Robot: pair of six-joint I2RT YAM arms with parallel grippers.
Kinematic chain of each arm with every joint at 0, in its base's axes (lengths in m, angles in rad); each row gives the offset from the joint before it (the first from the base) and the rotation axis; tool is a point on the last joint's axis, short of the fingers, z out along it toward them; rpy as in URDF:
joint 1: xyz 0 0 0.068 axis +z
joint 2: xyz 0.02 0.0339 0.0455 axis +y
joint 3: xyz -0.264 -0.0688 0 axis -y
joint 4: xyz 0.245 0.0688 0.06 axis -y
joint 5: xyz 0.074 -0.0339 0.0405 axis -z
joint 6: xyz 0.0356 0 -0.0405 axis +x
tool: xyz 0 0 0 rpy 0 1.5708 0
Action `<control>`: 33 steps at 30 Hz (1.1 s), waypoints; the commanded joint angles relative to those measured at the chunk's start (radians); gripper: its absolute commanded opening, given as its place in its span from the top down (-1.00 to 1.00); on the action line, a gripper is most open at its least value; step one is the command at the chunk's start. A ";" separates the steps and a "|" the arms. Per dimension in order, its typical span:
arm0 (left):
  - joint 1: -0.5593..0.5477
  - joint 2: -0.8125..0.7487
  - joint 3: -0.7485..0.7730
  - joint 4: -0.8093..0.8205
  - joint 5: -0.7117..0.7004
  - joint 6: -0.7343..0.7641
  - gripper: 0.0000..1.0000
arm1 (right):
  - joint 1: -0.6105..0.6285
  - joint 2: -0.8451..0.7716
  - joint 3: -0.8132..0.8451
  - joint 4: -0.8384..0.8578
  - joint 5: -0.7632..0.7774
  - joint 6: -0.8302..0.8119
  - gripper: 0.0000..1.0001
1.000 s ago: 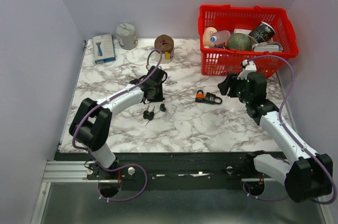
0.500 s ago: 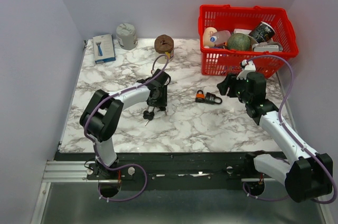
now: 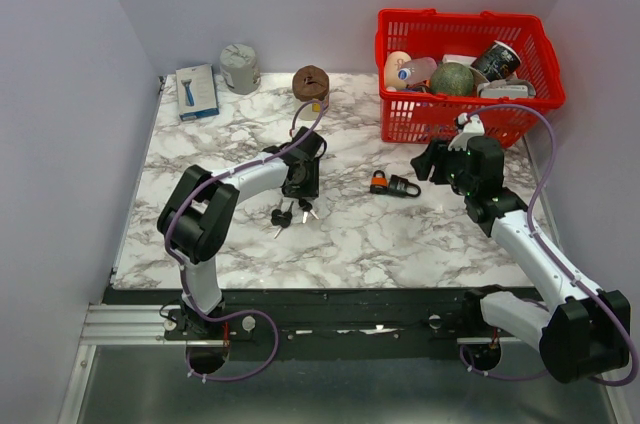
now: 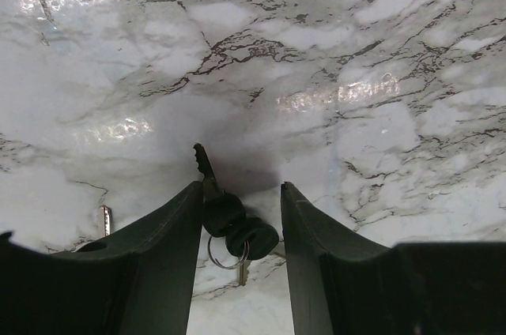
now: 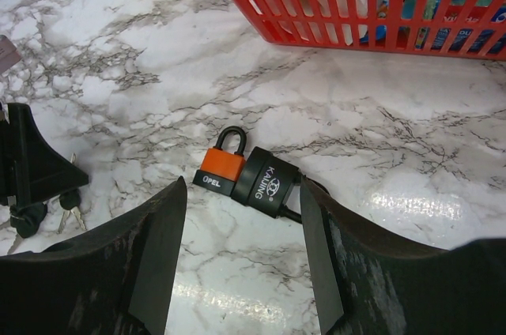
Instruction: Unlock with the key
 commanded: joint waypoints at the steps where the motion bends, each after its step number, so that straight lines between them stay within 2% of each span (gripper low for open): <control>1: -0.007 0.008 -0.022 -0.059 -0.037 -0.012 -0.03 | 0.009 0.000 0.019 0.007 0.001 -0.008 -0.35; 9: -0.008 0.017 -0.034 -0.031 0.009 -0.020 0.02 | 0.079 0.086 0.068 0.003 -0.052 -0.037 -0.35; 13: -0.007 0.005 -0.031 -0.025 0.010 -0.017 0.02 | 0.145 0.192 0.106 -0.008 -0.083 -0.023 -0.36; 19: -0.010 -0.015 -0.034 -0.065 -0.053 -0.035 0.02 | 0.231 0.272 0.160 -0.033 -0.097 -0.040 -0.36; 28: -0.008 -0.077 -0.092 -0.085 -0.040 -0.075 0.02 | 0.253 0.300 0.180 -0.054 -0.091 -0.051 -0.36; 33: -0.008 -0.045 -0.102 -0.071 0.016 -0.066 0.07 | 0.253 0.303 0.181 -0.060 -0.091 -0.049 -0.36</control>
